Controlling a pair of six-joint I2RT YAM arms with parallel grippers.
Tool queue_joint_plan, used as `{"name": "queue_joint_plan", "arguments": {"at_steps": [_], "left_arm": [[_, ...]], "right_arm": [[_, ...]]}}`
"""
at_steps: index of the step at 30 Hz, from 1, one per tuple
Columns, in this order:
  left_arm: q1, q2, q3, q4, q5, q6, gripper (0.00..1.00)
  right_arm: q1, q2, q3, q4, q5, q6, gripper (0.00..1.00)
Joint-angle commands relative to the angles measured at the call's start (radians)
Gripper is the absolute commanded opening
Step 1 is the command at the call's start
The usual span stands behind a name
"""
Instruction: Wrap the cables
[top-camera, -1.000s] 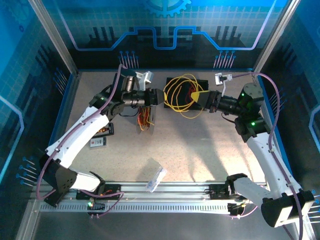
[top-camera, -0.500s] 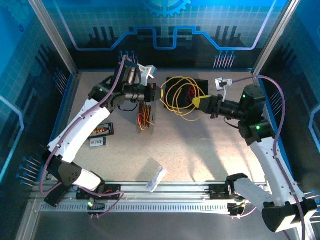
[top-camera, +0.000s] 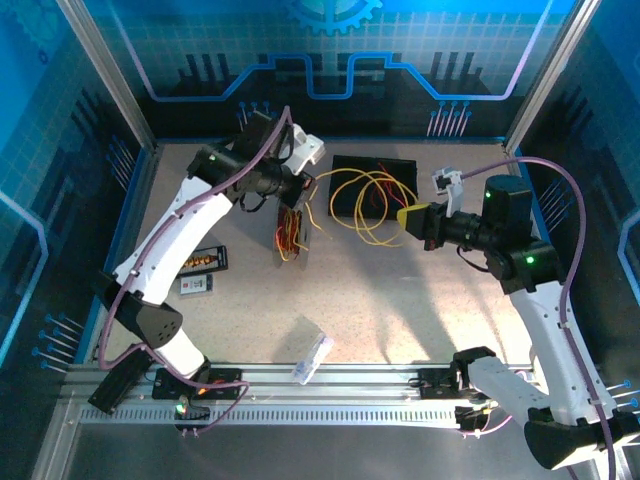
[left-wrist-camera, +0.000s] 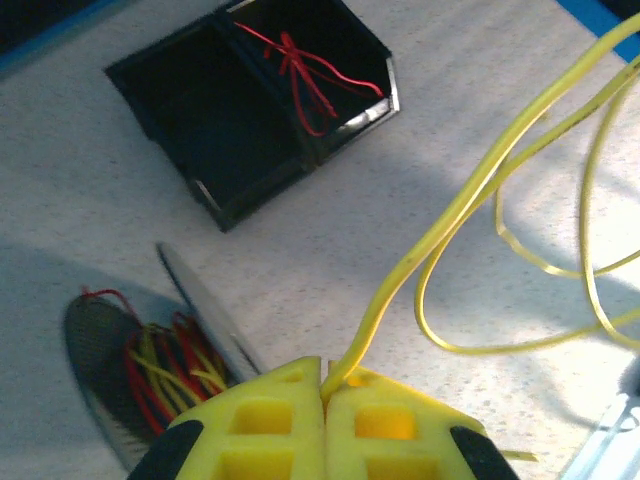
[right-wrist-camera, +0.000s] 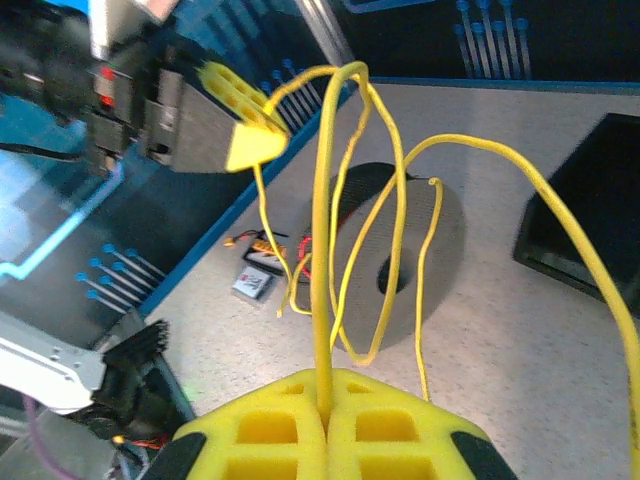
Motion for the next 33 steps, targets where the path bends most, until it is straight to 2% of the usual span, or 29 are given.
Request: {"name": "queue_joint_plan", "arguments": {"at_steps": [1,7,13,18,24,28,33], "left_arm": [[0.015,0.010,0.106,-0.062,-0.109,0.119,0.00],[0.053,0.066,0.226,-0.084,-0.036,0.129,0.00],[0.103,0.144,0.349,-0.103,0.080,0.046,0.00],[0.103,0.214,0.460,-0.160,0.238,0.007,0.00],[0.103,0.196,0.459,-0.126,0.292,-0.025,0.00],[0.104,0.182,0.462,-0.114,0.309,-0.044,0.00],[0.111,0.170,0.459,-0.105,0.276,-0.065,0.00]], "right_arm": [[0.008,-0.029,0.037,-0.083,0.107,-0.055,0.00],[0.054,-0.071,0.016,-0.068,0.049,-0.090,0.00],[0.152,-0.064,0.018,-0.092,0.098,-0.143,0.00],[0.255,-0.013,0.019,-0.123,0.305,-0.174,0.00],[0.389,0.082,0.013,-0.149,0.563,-0.220,0.00],[0.418,0.115,0.013,-0.140,0.627,-0.224,0.00],[0.426,0.086,0.009,-0.112,0.654,-0.214,0.00]]}}
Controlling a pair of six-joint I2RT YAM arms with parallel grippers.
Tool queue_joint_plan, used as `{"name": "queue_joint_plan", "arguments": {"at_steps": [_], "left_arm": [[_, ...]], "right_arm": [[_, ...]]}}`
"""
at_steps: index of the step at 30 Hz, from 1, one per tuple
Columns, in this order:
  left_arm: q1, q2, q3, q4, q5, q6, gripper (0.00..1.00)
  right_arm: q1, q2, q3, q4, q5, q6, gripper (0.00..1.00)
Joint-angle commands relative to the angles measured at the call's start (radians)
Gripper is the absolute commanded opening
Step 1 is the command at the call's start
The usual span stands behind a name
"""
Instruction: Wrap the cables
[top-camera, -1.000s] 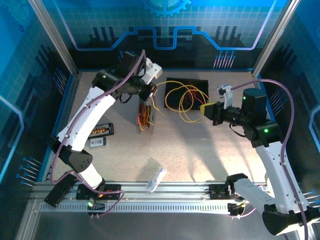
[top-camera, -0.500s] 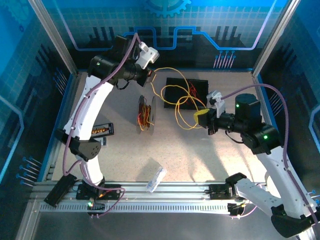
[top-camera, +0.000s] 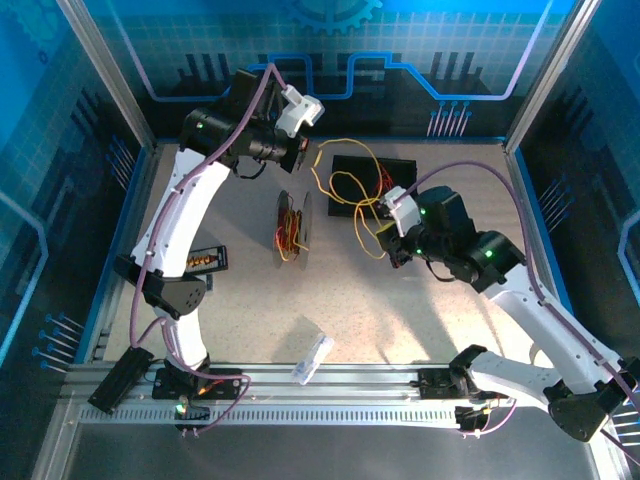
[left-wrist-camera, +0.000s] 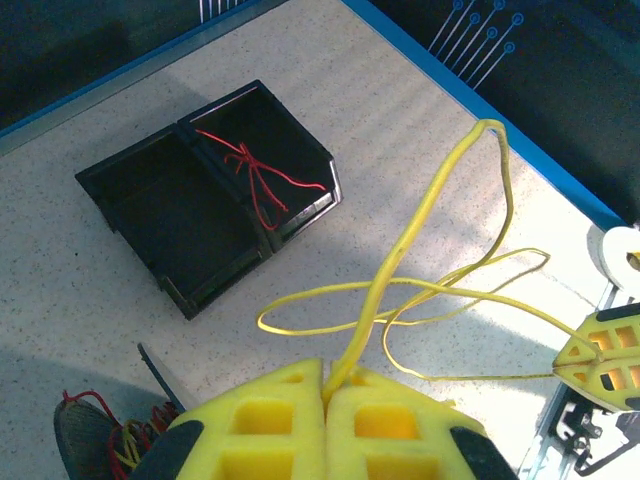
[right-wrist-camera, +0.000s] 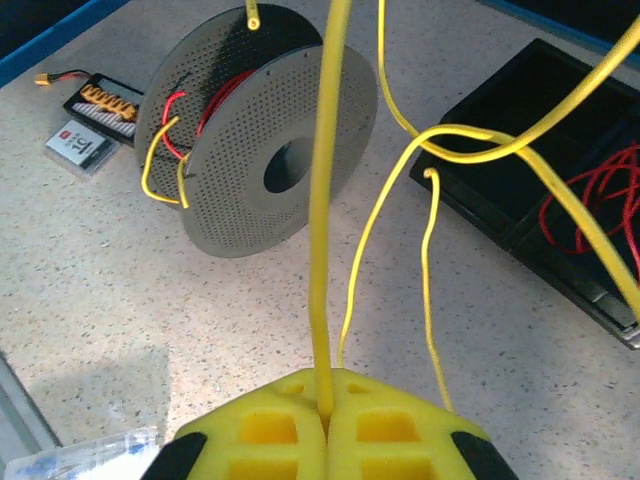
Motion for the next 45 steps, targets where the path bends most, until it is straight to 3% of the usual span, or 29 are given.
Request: {"name": "queue_joint_plan", "arguments": {"at_steps": [1,3,4,5,6,9,12,19,26,30,34,45], "left_arm": [[0.017,-0.045,0.029,0.028,0.013,-0.042,0.00],[0.028,-0.057,0.008,0.048,0.018,-0.063,0.00],[0.031,-0.061,-0.005,0.060,0.027,-0.066,0.00],[0.030,-0.070,-0.022,0.074,0.040,-0.070,0.00],[0.030,-0.076,-0.036,0.083,0.056,-0.073,0.00],[0.030,-0.093,-0.077,0.107,0.089,-0.068,0.00],[0.031,-0.103,-0.098,0.106,0.089,-0.055,0.00],[0.030,-0.125,-0.131,0.096,0.098,-0.027,0.00],[0.029,-0.133,-0.154,0.098,0.121,-0.012,0.00],[0.027,-0.144,-0.173,0.111,0.145,-0.011,0.00],[0.026,-0.157,-0.192,0.124,0.169,-0.009,0.00],[0.022,-0.194,-0.239,0.150,0.215,0.000,0.00]], "right_arm": [[0.015,-0.034,0.004,-0.010,0.064,-0.011,0.00],[0.014,-0.060,-0.005,0.007,0.054,-0.009,0.00],[0.015,-0.072,-0.011,0.017,0.040,-0.006,0.14],[0.015,-0.084,-0.017,0.033,0.011,0.000,0.38],[0.015,-0.098,-0.025,0.048,-0.013,0.006,0.51],[0.008,-0.118,-0.022,0.068,-0.050,0.033,0.64],[-0.014,-0.127,-0.005,0.066,-0.095,0.056,0.69],[-0.145,-0.169,0.035,0.096,-0.279,0.154,0.71],[-0.455,-0.190,0.052,0.236,-0.665,0.364,0.71],[-0.587,-0.115,0.074,0.277,-0.765,0.469,0.65],[-0.624,-0.004,0.099,0.275,-0.814,0.505,0.54],[-0.577,0.169,0.100,0.233,-0.879,0.417,0.52]]}}
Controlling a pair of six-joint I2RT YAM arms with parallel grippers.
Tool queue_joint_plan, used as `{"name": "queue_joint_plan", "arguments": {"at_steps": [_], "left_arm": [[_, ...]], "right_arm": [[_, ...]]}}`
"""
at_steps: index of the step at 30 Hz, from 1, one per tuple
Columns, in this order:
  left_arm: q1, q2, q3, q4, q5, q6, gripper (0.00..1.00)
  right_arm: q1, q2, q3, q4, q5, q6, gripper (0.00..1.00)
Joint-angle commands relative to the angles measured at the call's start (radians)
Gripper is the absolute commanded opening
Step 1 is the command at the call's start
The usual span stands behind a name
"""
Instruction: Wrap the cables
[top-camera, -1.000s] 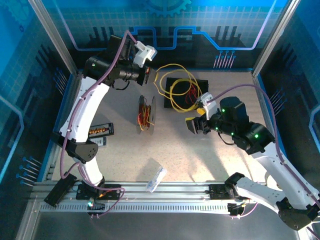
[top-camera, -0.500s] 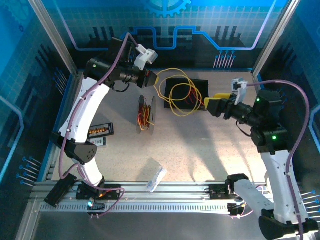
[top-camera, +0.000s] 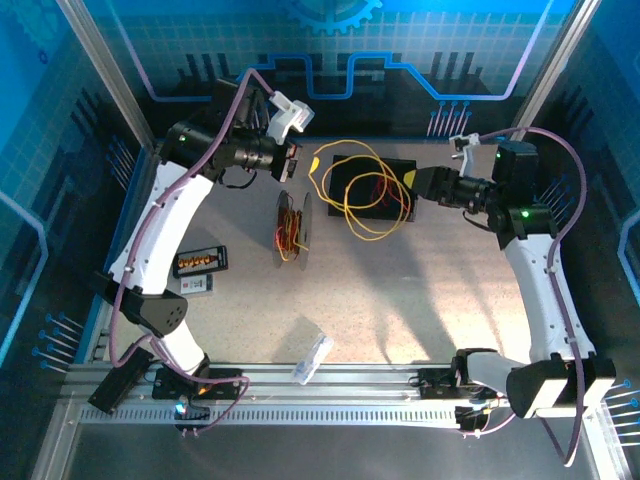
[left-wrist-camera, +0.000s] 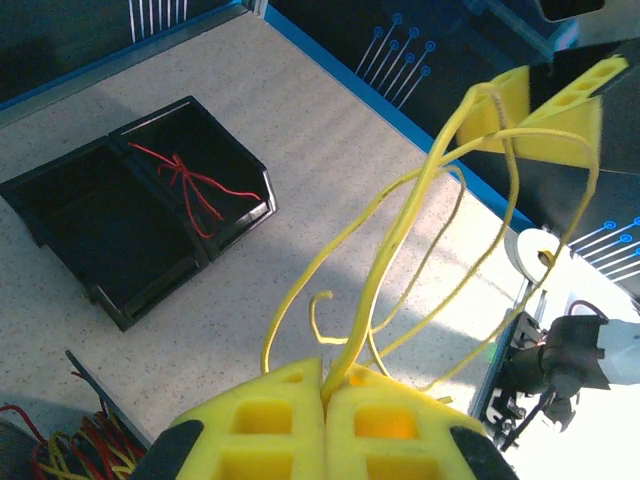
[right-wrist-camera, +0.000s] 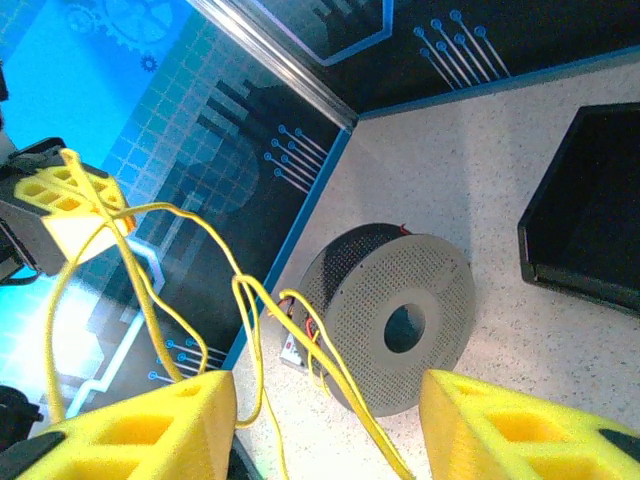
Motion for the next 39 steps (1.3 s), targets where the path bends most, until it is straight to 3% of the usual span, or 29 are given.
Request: {"name": "queue_joint_plan", "arguments": {"at_steps": [1,10,13,15,20,26,32,39], "left_arm": [[-0.005,-0.033,-0.012,0.029,0.054,0.021,0.00],[-0.008,-0.034,-0.018,0.033,0.064,0.023,0.00],[-0.008,-0.039,-0.028,0.037,0.065,0.023,0.00],[-0.009,-0.043,-0.034,0.040,0.068,0.023,0.00],[-0.012,-0.065,-0.087,0.066,0.083,0.015,0.00],[-0.042,-0.121,-0.229,0.149,0.102,-0.011,0.00],[-0.077,-0.148,-0.301,0.197,0.107,-0.036,0.00],[-0.103,-0.166,-0.358,0.225,0.108,-0.048,0.00]], "right_arm": [[0.043,0.032,0.015,-0.035,-0.063,-0.051,0.52],[0.169,0.109,0.050,-0.121,-0.007,-0.142,0.49],[0.192,0.130,0.060,-0.122,-0.005,-0.148,0.43],[0.205,0.142,0.070,-0.118,-0.009,-0.146,0.34],[0.201,0.132,0.080,-0.036,0.050,-0.055,0.00],[0.141,0.077,0.028,0.184,0.123,0.171,0.00],[0.101,0.035,-0.028,0.309,0.220,0.296,0.00],[0.040,-0.006,-0.117,0.503,0.224,0.455,0.00]]}}
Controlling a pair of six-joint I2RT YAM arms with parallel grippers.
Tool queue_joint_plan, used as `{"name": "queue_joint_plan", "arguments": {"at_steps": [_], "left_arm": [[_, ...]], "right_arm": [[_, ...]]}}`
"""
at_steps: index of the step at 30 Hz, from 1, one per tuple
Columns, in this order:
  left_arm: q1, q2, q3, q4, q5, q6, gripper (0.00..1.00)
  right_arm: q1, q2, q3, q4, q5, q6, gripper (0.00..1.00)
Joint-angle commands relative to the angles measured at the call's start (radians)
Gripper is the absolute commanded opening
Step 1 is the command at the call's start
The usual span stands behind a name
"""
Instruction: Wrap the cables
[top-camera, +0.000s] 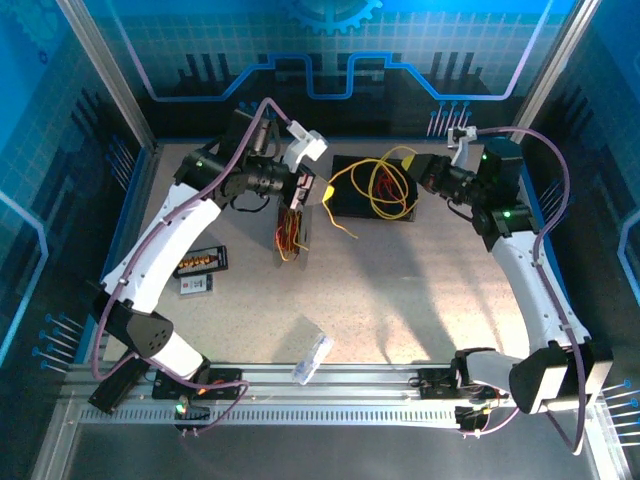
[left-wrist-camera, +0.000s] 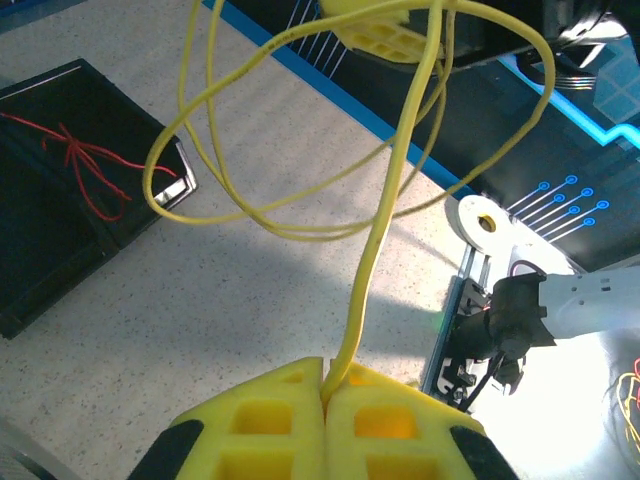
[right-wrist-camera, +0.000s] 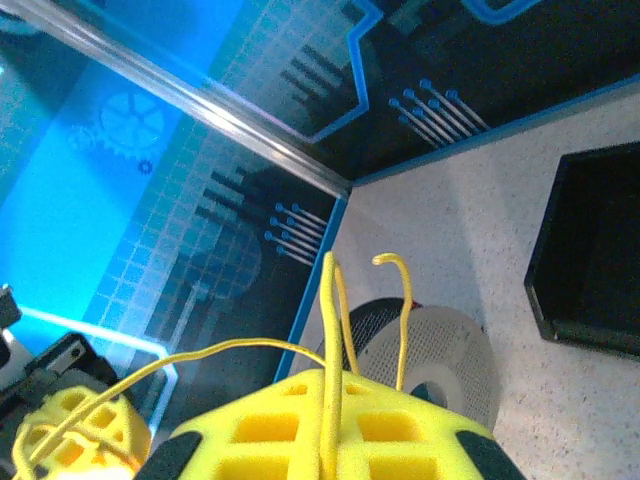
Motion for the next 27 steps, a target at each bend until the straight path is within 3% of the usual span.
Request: {"name": "queue_joint_plan", "arguments": {"at_steps": [1,8,13,16,21,27], "left_arm": [[-0.016,-0.027,-0.026,0.017,0.035,-0.014,0.00],[-0.023,-0.049,-0.069,0.042,0.005,-0.028,0.00],[-0.005,-0.116,-0.054,0.078,-0.178,-0.044,0.00],[0.077,-0.134,0.014,0.069,-0.239,-0.071,0.00],[0.270,-0.131,0.119,0.066,-0.198,-0.139,0.00],[0.349,-0.069,0.204,-0.002,-0.209,-0.153,0.00]], "right_arm": [[-0.035,-0.029,-0.039,0.198,0.011,0.140,0.00],[-0.119,-0.101,-0.113,0.266,0.037,0.178,0.00],[-0.220,-0.193,-0.109,-0.001,0.074,-0.020,0.00],[-0.294,-0.258,-0.165,-0.093,0.101,-0.091,0.00],[-0.386,-0.301,-0.260,-0.059,-0.003,-0.080,0.00],[-0.431,-0.302,-0.303,-0.003,-0.088,-0.052,0.00]]}}
